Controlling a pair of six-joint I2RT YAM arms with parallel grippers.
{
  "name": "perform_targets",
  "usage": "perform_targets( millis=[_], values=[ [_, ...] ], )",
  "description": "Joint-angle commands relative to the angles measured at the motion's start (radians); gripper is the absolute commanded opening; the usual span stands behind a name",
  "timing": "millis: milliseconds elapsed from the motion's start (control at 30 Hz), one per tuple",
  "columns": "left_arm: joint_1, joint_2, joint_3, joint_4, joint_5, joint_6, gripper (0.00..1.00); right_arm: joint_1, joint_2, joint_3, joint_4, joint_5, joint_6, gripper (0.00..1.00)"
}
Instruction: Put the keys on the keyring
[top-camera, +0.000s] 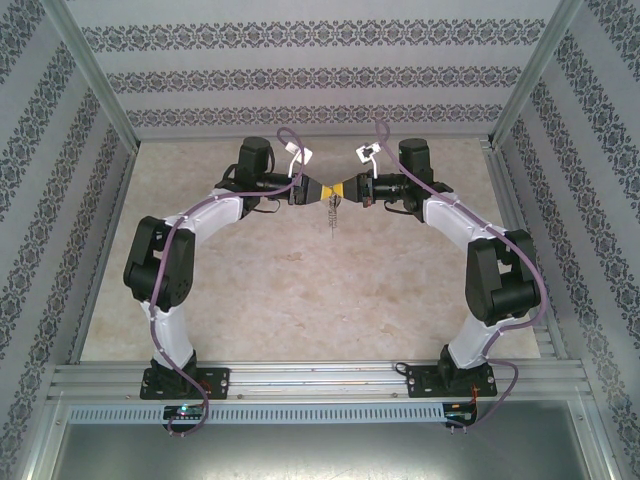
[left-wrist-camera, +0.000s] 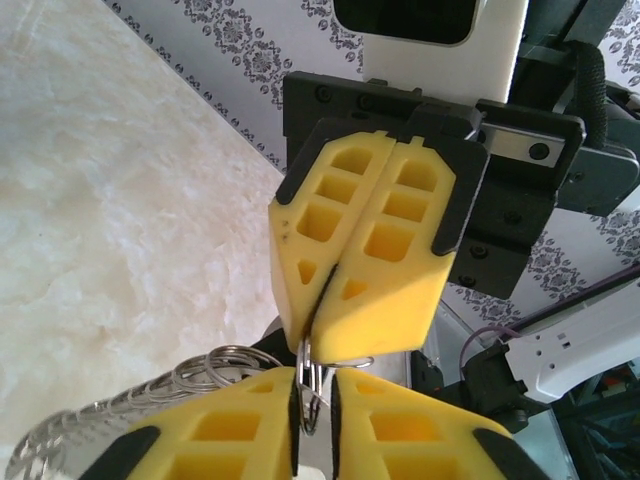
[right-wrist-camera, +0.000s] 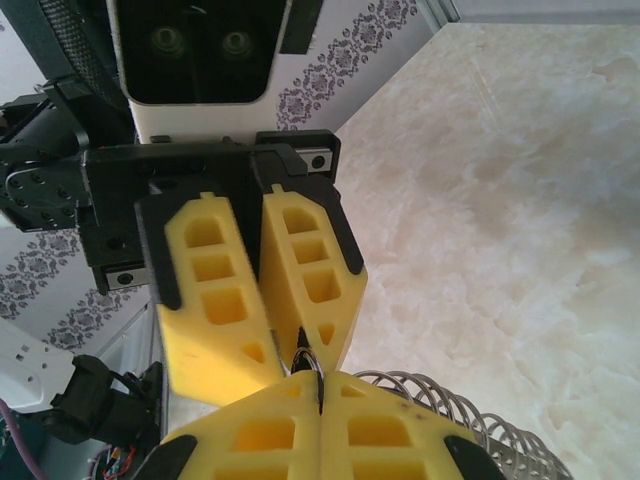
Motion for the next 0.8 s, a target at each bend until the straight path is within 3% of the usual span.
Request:
perform_targets(
  millis=[0, 67, 367, 467, 767],
  values=[
    [-0.007, 0.014, 0.019, 0.075, 0.029, -0.022, 0.08, 0.014, 0.019, 0.021, 0.029, -0.045, 0.001, 0.00],
    [-0.006, 0.014, 0.013, 0.095, 0.029, -0.033, 0.03, 0.013, 0.020, 0.021, 0.029, -0.046, 0.001, 0.00],
    [-0.007, -0.016, -0.079, 0.323, -0.053, -0.170, 0.00, 0.006, 0.002, -0.011, 0.111, -0.036, 0.072, 0.00],
    [-0.007, -0.032, -0.119, 0.427, -0.093, -0.237, 0.00, -0.004, -0.009, -0.037, 0.193, -0.029, 0.140, 0.15],
    [-0.003, -0.081, -0.205, 0.613, -0.197, -0.350, 0.00, -0.016, -0.049, -0.152, 0.429, -0.007, 0.310, 0.35]
  ],
)
